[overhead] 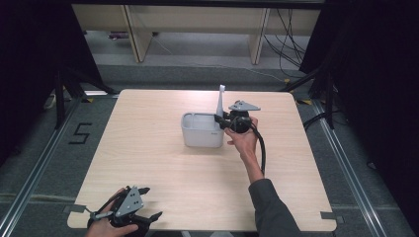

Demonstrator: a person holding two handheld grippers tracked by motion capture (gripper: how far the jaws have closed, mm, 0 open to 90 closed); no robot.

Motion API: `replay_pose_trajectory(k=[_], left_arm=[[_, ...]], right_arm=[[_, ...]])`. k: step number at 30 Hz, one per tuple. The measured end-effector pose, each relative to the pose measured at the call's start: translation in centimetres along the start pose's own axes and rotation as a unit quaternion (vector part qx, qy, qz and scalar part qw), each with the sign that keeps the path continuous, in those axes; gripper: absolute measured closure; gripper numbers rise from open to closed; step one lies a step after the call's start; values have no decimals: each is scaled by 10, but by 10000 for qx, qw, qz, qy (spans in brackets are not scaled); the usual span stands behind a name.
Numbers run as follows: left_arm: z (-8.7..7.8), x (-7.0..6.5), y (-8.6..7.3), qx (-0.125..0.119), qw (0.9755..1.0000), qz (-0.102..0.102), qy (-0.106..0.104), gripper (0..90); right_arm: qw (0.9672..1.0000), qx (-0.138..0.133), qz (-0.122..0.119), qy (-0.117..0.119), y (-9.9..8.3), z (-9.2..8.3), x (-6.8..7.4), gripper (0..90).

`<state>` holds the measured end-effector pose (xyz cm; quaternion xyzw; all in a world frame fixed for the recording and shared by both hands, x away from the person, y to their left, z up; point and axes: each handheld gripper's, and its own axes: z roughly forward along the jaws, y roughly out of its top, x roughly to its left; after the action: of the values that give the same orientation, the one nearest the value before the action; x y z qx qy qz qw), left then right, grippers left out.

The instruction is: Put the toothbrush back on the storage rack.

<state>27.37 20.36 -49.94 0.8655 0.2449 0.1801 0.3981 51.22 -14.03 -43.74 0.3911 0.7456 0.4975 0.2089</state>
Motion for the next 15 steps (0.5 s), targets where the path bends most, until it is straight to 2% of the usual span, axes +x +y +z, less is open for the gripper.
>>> replay_pose_trajectory(k=[1,2,3,4,6,8,10,12,15], left_arm=[[1,-1,0,-47,10000,-55,-15,148],[0,0,0,1,10000,2,-7,148],[1,-1,0,1,10000,-10,-48,147],[1,0,0,8,10000,25,-19,148],[1,0,0,30,10000,-4,-79,148],[1,-1,0,-16,10000,-16,-28,148],[0,0,0,51,10000,60,-25,148],[2,0,0,-36,10000,24,-19,148],[1,1,0,20,9999,105,-36,148]], right_arm=[[9999,-1,121,43,-1,0,1,660],[10000,-85,-26,42,-1,0,-2,657],[9999,-99,32,-4,-1,0,-2,658],[9998,-135,77,109,-1,-1,-2,656],[9999,-117,26,34,1,-3,-2,639],[9998,-84,127,94,0,-3,-1,556],[9999,-67,60,72,0,-4,-1,513],[9998,-85,168,69,-1,-6,1,481],[9999,-139,76,29,-1,-9,2,425]])
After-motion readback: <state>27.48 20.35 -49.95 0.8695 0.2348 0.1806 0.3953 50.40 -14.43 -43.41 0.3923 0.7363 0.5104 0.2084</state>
